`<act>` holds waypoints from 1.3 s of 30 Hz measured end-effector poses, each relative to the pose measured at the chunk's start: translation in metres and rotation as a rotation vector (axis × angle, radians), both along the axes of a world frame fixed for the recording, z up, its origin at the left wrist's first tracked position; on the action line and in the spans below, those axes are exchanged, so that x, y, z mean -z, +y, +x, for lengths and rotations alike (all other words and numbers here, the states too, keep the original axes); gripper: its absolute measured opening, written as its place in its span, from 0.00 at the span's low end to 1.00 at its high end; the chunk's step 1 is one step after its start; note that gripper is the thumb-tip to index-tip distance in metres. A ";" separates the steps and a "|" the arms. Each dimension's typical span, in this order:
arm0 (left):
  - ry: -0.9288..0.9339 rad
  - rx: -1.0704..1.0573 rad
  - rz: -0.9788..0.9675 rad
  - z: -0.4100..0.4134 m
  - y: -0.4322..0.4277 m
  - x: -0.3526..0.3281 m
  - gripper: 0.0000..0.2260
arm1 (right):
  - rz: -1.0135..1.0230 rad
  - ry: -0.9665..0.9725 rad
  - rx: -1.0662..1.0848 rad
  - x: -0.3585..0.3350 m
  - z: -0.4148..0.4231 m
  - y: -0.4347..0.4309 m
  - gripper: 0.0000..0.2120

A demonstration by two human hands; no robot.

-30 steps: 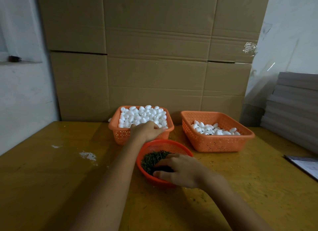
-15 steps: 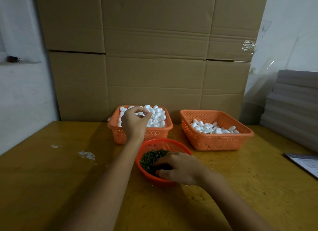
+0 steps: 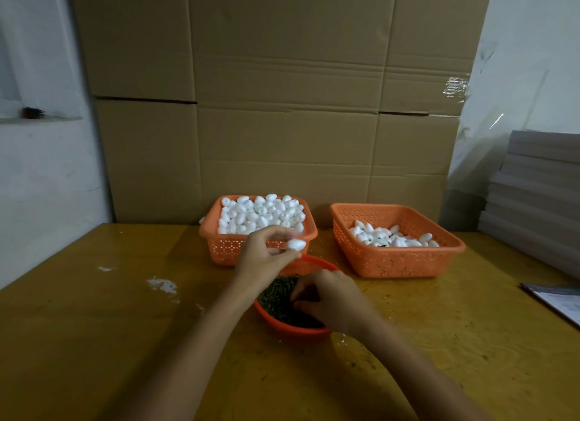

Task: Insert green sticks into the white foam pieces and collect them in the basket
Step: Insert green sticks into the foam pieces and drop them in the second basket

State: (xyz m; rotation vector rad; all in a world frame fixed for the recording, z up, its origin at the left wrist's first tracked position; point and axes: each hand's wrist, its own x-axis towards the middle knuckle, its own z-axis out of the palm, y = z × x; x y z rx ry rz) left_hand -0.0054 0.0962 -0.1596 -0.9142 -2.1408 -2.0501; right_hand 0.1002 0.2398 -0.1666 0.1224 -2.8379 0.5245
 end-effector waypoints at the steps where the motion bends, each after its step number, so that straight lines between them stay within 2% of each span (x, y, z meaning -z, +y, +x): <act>1: -0.012 0.013 -0.006 0.001 0.000 0.003 0.07 | -0.011 0.041 0.022 0.001 0.000 0.001 0.05; 6: -0.037 0.011 -0.009 0.003 0.000 0.009 0.07 | -0.128 0.214 0.079 0.005 0.000 0.003 0.05; 10: 0.004 0.035 -0.033 0.004 -0.001 0.011 0.15 | -0.204 0.324 0.078 0.007 -0.001 0.004 0.03; 12: 0.022 0.025 -0.043 0.002 -0.004 0.011 0.16 | -0.265 0.360 0.062 0.007 -0.001 0.004 0.02; 19: -0.009 -0.001 -0.044 0.002 -0.009 0.008 0.04 | -0.314 0.422 0.038 0.011 0.001 0.004 0.03; 23: -0.047 -0.017 -0.043 0.002 -0.007 0.010 0.05 | -0.329 0.436 0.046 0.010 0.001 0.004 0.03; 28: -0.042 0.033 -0.023 0.001 -0.008 0.009 0.13 | -0.386 0.425 0.051 0.011 0.003 0.006 0.04; 32: -0.013 0.052 -0.032 0.001 -0.008 0.009 0.08 | -0.446 0.410 0.069 0.012 0.002 0.008 0.06; 39: -0.063 0.080 0.021 0.001 -0.008 0.009 0.07 | -0.494 0.404 0.099 0.013 0.000 0.006 0.08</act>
